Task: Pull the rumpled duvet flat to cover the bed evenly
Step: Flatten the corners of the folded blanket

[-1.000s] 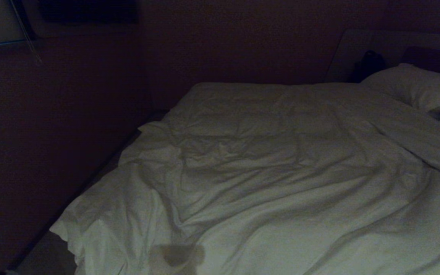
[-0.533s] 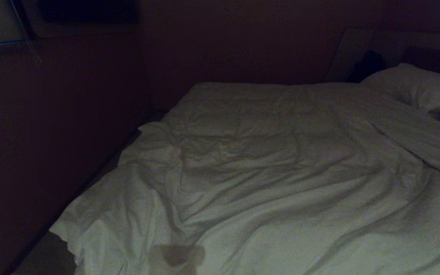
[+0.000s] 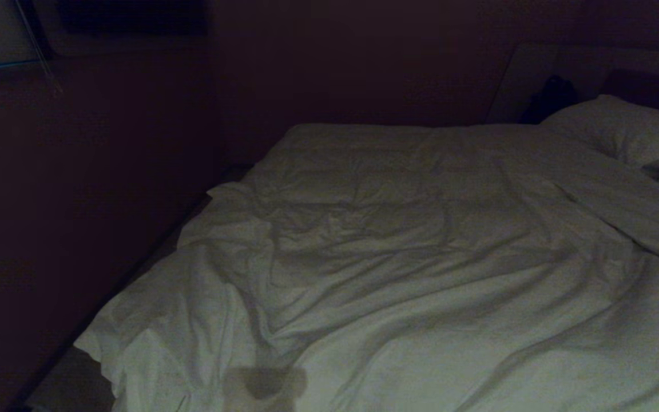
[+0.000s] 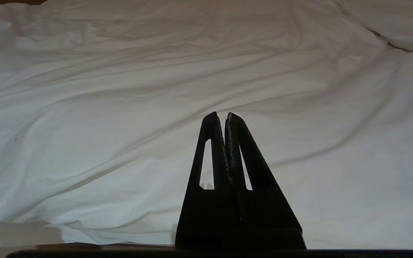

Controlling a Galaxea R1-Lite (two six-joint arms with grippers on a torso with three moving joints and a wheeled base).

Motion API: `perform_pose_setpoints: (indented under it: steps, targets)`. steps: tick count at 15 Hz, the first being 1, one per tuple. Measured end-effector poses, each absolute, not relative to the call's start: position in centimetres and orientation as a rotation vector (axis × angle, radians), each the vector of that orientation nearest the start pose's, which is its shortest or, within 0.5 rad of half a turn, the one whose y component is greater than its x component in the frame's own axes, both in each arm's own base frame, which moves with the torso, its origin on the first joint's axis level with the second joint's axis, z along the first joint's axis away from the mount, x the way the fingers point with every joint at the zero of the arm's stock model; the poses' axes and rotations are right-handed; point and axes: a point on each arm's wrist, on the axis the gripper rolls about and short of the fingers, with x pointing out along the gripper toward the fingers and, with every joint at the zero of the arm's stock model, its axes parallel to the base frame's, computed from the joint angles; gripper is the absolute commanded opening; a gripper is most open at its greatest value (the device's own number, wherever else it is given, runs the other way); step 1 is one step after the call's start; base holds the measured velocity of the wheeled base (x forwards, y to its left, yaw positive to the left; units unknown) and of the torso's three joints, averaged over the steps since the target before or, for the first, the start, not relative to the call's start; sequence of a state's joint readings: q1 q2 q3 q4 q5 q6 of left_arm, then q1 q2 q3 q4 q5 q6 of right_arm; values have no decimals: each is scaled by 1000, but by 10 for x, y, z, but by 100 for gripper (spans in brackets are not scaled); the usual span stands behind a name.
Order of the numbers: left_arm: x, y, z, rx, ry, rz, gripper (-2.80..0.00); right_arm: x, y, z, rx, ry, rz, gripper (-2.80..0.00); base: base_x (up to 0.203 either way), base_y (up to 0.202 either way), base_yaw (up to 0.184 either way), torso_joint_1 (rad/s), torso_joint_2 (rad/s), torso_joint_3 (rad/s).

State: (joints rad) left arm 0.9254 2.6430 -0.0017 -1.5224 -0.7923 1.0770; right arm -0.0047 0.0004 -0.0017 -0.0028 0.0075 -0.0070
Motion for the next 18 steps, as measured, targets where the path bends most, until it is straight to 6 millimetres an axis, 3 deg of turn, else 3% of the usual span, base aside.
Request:
perform_pose_setpoints:
  steps: [3, 4, 18]
  targets:
    - [132, 134, -94, 193, 672, -310, -280, -23, 0, 76, -7, -4, 2, -280, 0, 0, 0, 0, 0, 0]
    - [133, 132, -95, 194, 677, -322, 0, -23, 0, 76, -7, -4, 2, -280, 0, 0, 0, 0, 0, 0]
    - [154, 117, -99, 164, 685, -400, 0, -23, 0, 76, -7, -4, 3, -280, 0, 0, 0, 0, 0, 0]
